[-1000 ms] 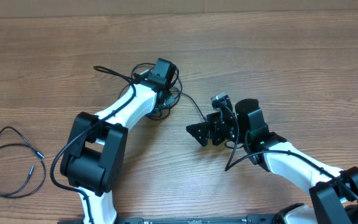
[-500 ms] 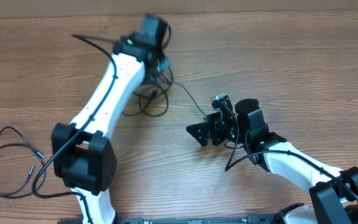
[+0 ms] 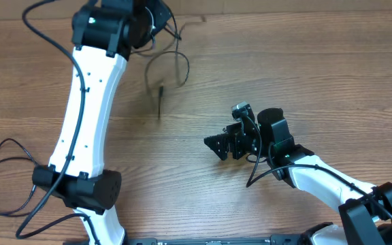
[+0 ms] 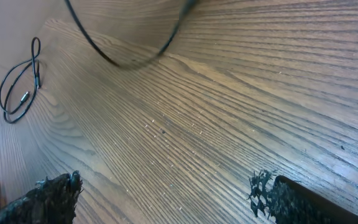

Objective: Untangle cables
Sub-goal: 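Lift the grasped cable upward away from the tangle with the left gripper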

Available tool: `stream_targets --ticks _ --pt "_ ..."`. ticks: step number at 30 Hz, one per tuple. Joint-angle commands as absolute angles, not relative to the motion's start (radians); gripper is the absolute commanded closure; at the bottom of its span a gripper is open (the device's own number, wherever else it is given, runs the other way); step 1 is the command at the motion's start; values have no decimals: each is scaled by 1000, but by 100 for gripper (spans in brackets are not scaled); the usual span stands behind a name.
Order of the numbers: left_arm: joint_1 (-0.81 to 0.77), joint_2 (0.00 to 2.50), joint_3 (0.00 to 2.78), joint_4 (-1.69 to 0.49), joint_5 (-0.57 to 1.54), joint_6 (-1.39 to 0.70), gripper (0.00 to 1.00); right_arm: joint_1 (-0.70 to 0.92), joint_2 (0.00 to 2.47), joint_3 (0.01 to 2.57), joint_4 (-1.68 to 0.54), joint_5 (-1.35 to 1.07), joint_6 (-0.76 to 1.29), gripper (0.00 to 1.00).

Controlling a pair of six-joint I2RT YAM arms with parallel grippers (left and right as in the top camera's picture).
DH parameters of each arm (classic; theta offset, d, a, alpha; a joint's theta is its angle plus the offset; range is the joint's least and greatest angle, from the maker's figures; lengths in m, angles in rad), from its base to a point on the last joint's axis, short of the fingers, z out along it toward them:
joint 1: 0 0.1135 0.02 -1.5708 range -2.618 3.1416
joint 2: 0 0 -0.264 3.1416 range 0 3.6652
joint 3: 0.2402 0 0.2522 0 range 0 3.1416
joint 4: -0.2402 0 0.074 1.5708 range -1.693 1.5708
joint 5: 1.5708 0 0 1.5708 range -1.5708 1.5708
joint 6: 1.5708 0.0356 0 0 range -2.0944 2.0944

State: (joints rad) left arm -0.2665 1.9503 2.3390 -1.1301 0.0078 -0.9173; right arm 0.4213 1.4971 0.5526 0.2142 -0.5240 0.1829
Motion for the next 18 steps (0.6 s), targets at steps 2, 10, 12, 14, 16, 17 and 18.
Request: stream_targets --ticks 2,10,12,14,16,17,18 --pt "-266 1921 2386 -1134 20 -913 96 428 1500 562 212 -524 182 2" --pt "-266 1921 2386 -1154 19 -913 96 428 1500 562 207 -524 179 2" --pt "-266 1921 2386 -1154 19 -913 96 428 1500 562 207 -524 178 2" --pt "-266 1921 2386 -1155 15 -913 96 428 1500 562 207 -524 179 2" --pt "-266 1921 2386 -1156 14 -913 96 428 1500 562 207 -524 179 2" --pt "-266 1921 2386 -1158 10 -913 96 428 1500 562 207 -524 179 2" --pt "-266 1921 2386 -1165 -5 -913 96 428 1500 562 208 -524 179 2"
